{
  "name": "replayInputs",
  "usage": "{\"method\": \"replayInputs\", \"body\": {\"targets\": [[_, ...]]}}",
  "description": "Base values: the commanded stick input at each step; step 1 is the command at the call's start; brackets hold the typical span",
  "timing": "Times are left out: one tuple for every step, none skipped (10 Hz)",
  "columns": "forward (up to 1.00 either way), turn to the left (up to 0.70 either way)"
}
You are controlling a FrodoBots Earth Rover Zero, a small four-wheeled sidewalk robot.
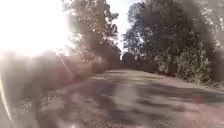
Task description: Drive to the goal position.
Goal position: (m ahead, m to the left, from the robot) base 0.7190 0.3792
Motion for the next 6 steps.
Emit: {"method": "replayInputs", "body": {"targets": [[0.06, 0.00], [0.05, 0.00], [0.05, 0.00], [0.06, 0.00], [0.06, 0.00], [0.06, 0.00]]}}
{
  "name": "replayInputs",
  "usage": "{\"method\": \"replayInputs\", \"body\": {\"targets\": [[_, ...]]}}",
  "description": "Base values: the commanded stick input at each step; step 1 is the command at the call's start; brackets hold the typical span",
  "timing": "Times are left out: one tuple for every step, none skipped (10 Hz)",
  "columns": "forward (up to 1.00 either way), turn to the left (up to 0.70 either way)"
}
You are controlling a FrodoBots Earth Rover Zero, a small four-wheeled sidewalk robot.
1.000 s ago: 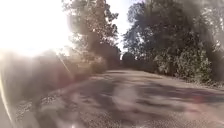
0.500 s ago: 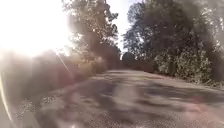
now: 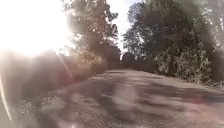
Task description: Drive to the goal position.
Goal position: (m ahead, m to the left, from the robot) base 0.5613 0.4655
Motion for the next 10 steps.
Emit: {"method": "replayInputs", "body": {"targets": [[0.05, 0.00], [0.05, 0.00], [0.06, 0.00], [0.05, 0.00], [0.05, 0.00], [0.05, 0.00], [0.05, 0.00], [0.06, 0.00], [0.05, 0.00], [0.06, 0.00]]}}
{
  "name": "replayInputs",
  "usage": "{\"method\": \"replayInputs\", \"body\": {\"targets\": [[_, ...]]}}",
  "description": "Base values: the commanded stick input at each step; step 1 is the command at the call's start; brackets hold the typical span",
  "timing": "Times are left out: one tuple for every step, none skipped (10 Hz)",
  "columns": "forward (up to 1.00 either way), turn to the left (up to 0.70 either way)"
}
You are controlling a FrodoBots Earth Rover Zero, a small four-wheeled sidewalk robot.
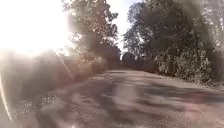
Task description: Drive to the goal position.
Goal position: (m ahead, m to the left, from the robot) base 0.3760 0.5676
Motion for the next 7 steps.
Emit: {"method": "replayInputs", "body": {"targets": [[0.06, 0.00], [0.05, 0.00], [0.06, 0.00], [0.06, 0.00], [0.06, 0.00], [0.05, 0.00], [0.06, 0.00]]}}
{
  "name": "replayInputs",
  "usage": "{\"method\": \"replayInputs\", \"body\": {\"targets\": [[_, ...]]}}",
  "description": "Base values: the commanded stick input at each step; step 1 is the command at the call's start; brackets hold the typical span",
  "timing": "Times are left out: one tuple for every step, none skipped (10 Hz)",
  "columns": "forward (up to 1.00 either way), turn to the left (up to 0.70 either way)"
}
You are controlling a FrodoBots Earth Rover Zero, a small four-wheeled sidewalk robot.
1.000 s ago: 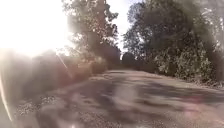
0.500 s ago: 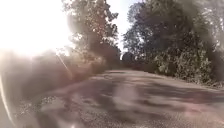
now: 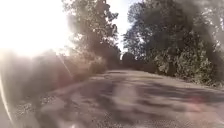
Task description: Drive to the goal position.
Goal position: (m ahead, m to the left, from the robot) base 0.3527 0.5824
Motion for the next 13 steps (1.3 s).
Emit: {"method": "replayInputs", "body": {"targets": [[0.06, 0.00], [0.06, 0.00], [0.05, 0.00], [0.06, 0.00], [0.05, 0.00], [0.05, 0.00], [0.06, 0.00], [0.05, 0.00], [0.06, 0.00], [0.05, 0.00], [0.05, 0.00], [0.06, 0.00], [0.05, 0.00]]}}
